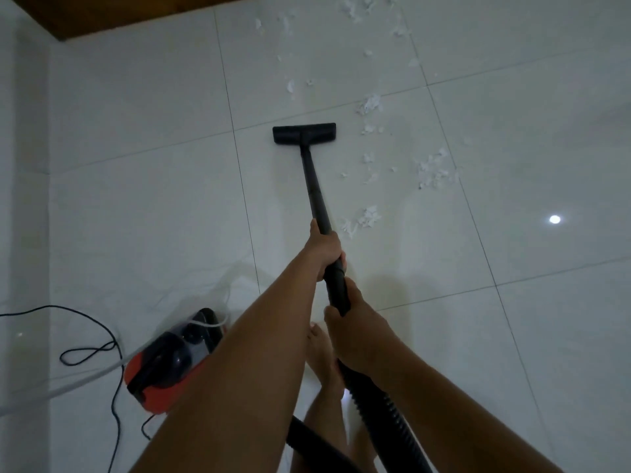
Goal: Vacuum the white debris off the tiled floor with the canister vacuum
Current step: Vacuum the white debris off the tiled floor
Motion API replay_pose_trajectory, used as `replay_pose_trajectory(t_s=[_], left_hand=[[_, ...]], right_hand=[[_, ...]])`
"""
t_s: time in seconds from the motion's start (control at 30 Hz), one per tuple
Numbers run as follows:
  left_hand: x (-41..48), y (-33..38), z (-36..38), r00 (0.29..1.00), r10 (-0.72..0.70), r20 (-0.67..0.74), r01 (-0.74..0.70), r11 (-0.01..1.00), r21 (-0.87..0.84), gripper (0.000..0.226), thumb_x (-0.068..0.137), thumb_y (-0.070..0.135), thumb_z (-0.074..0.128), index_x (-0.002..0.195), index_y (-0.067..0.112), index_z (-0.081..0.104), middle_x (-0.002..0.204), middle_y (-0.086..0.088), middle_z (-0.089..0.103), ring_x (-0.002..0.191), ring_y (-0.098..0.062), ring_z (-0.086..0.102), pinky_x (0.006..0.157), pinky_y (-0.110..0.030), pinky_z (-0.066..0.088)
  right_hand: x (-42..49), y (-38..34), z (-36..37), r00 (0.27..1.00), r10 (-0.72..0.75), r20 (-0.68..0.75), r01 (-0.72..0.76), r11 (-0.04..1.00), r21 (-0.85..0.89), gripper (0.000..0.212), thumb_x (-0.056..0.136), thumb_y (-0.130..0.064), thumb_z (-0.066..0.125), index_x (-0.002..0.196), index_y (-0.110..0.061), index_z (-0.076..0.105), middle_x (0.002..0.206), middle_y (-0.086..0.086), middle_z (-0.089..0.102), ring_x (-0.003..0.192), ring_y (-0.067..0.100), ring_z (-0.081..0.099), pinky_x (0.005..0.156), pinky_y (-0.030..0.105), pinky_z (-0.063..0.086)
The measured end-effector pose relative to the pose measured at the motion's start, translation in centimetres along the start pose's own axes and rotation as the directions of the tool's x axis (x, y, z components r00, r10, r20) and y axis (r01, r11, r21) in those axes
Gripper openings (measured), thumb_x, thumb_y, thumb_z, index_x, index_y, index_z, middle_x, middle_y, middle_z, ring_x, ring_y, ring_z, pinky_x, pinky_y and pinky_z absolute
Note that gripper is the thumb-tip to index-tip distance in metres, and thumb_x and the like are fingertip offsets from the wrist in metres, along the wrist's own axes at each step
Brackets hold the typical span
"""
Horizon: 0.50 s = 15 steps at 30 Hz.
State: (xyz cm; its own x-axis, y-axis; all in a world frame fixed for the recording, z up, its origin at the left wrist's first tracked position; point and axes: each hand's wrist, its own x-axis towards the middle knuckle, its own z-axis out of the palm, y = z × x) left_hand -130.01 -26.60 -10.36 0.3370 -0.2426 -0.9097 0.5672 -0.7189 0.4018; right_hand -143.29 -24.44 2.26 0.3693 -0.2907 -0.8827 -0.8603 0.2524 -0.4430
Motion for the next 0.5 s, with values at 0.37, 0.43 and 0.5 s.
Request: replay_pose_trajectory(t_s=[0.37,0.43,0.5], left_hand=[[4.8,3.8,-0.7,0.997,0.077,-0.006,-0.076,0.994,0.073,0.064,0.11,0.028,0.031,0.159,0.047,-0.005,0.071,-0.01,0.058,0.047,-0.016,0.054,0.047,-0.028,0.051],[6.8,4.9,-0.9,0.993,0.112,-0.023,-0.11,0.989,0.099,0.063,0.11,0.03,0.03,0.158,0.047,-0.007,0.071,-0.009,0.058,0.046,-0.015,0.054,0.047,-0.027,0.051],[8.7,5.7,-1.2,0.989,0.143,-0.035,-0.139,0.984,0.114,0.063,0.11,0.03,0.03,0.158,0.047,-0.007,0.071,-0.009,0.059,0.046,-0.015,0.055,0.05,-0.029,0.052]], right_hand=[[5.8,-1.7,-0.4,0.997,-0.067,-0.043,0.066,0.998,-0.007,0.063,0.11,-0.033,0.039,0.162,-0.044,0.007,0.091,0.004,0.066,0.057,0.013,0.063,0.034,0.014,0.041],[7.7,-2.3,-0.5,0.995,-0.085,-0.047,0.085,0.996,-0.002,0.063,0.11,-0.033,0.039,0.162,-0.044,0.005,0.086,0.004,0.065,0.055,0.012,0.061,0.035,0.013,0.041],[9.6,-2.7,-0.7,0.994,-0.095,-0.051,0.094,0.995,-0.022,0.064,0.11,-0.033,0.039,0.163,-0.044,0.004,0.081,-0.001,0.062,0.056,0.011,0.061,0.034,0.012,0.039]])
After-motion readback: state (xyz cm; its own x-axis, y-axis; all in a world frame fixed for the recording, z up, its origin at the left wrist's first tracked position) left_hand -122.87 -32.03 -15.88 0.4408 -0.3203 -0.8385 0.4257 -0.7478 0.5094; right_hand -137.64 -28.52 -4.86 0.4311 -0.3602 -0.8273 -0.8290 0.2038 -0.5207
